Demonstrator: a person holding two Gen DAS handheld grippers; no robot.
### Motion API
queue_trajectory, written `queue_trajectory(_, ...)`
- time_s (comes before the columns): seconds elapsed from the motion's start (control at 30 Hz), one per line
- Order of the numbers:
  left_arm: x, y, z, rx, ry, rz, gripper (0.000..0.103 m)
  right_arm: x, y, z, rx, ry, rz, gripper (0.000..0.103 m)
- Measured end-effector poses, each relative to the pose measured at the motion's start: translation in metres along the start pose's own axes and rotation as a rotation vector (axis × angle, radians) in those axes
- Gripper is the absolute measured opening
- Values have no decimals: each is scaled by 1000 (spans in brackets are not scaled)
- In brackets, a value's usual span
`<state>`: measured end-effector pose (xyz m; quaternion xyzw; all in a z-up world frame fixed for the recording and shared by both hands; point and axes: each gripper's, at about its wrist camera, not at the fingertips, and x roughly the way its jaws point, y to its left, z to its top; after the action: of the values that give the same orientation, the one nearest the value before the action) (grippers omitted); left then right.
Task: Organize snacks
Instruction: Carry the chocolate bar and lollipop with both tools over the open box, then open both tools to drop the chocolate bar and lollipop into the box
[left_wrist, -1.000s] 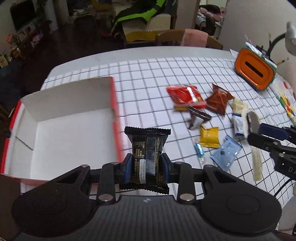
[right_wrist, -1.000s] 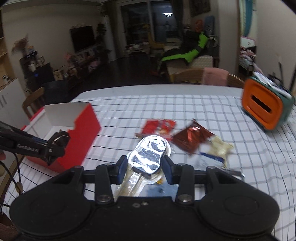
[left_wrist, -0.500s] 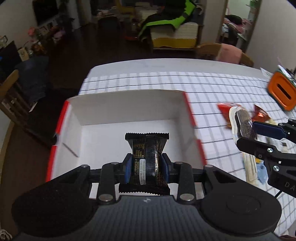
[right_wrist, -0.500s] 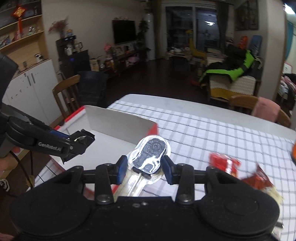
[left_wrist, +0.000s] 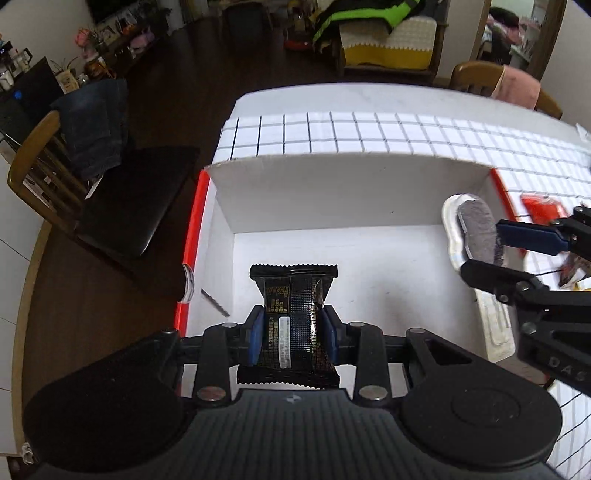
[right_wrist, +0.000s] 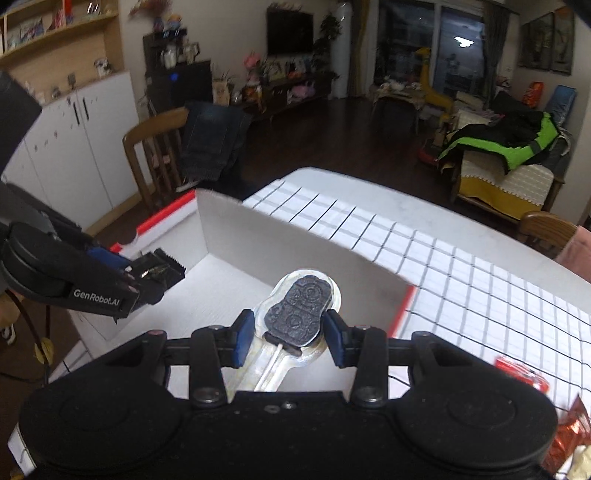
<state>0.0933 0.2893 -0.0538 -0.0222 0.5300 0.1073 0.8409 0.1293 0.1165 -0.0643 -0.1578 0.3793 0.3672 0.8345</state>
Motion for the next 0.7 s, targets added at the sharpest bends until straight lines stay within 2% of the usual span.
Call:
queue_trajectory(0.27, 33, 2, 7, 44, 81, 1, 32, 44, 8, 3, -3, 130, 16, 40)
queue_trajectory(0.43, 39, -4, 11, 86, 110, 13, 32, 64, 7, -2, 16, 229, 24, 40)
queue_trajectory(0.7, 47, -11, 22, 115, 197, 40, 32, 74, 9, -5, 8, 304, 8, 40)
